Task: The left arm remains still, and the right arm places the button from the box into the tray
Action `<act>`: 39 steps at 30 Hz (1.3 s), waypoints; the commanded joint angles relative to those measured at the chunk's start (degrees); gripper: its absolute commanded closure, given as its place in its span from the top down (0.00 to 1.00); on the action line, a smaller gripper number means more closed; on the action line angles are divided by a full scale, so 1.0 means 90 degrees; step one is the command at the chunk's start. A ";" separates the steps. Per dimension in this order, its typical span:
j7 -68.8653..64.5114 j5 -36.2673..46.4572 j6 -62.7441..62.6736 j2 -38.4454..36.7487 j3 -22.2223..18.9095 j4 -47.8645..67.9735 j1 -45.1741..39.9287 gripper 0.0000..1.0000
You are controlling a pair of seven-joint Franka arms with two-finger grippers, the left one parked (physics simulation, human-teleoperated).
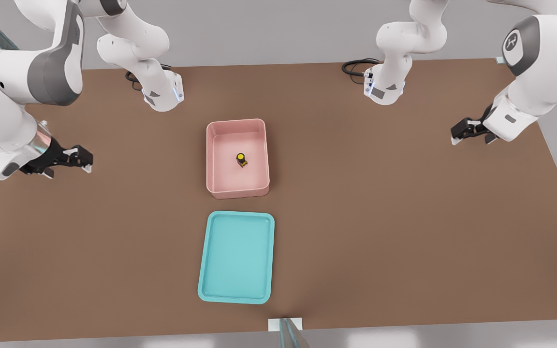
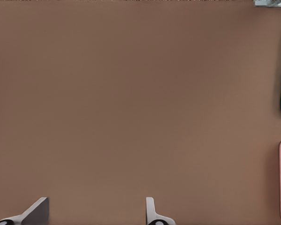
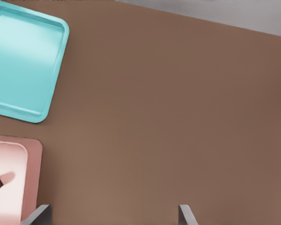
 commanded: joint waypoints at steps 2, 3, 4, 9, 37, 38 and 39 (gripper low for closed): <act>-0.0516 -0.0027 0.0253 0.0006 -0.0004 -0.0001 0.0129 1.00; -0.0496 -0.0037 0.0253 0.0084 -0.0004 -0.0001 0.0791 1.00; 0.0232 0.0050 0.0243 0.0318 -0.0004 0.0019 0.2021 1.00; 0.3028 0.0442 -0.0138 0.0768 0.0465 0.0771 0.4719 1.00; 0.6438 -0.1052 0.8016 0.1071 0.1285 -0.6075 0.3811 1.00; 0.6438 -0.1052 0.8143 0.1071 0.1295 -0.6163 0.3811 1.00; 0.6438 -0.1052 0.8241 0.1071 0.1295 -0.6270 0.3821 1.00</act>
